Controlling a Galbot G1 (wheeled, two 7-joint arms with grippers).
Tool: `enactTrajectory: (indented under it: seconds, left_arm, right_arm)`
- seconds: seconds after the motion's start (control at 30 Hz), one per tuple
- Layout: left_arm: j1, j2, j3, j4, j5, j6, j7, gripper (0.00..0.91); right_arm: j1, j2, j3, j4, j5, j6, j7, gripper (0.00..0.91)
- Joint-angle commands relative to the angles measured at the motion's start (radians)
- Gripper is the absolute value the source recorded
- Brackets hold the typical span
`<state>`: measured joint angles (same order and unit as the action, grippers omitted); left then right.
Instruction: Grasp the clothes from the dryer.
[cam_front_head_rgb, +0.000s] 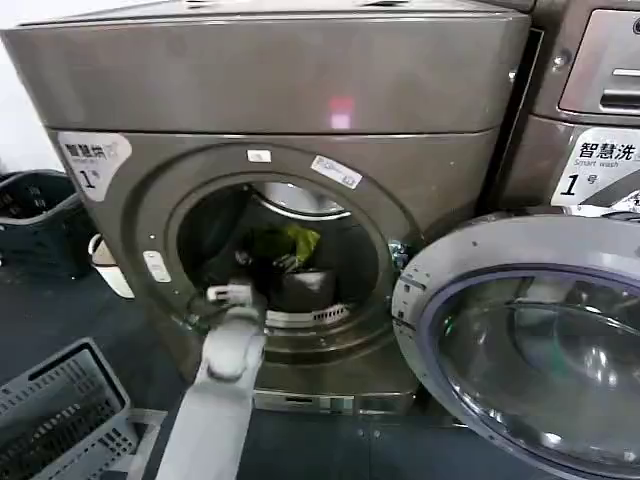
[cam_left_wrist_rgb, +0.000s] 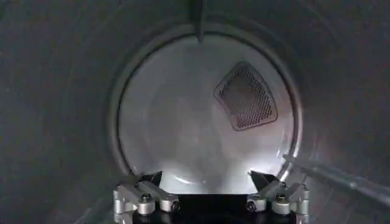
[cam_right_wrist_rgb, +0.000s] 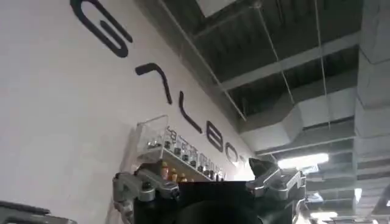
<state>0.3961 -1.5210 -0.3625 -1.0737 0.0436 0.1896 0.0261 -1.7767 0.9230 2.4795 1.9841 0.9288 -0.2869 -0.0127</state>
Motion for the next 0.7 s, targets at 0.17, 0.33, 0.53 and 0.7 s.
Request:
enactTrajectory:
  seconds: [0.17,0.33,0.53,0.7]
  left_arm:
    - [-0.339,0.074,0.271,0.53,0.286,-0.3,0.678,0.907]
    - [-0.39,0.083,0.274,0.635,0.547,-0.511,0.801,0.907]
    - [-0.434,0.098,0.243,0.677,0.988,-0.45,0.887,0.907]
    - [-0.498,0.137,0.282,0.708,1.057,-0.426,0.932,0.907]
  right_arm:
    - [0.012,0.001,-0.023,0.005,0.005,0.001,-0.003,0.907]
    - [0.008,0.013,-0.02,0.009,0.006,0.007,-0.008,0.907]
    - [0.002,0.016,-0.015,0.02,0.006,0.007,-0.007,0.907]
    - [0.004,0.015,-0.021,0.029,0.006,0.005,-0.006,0.907]
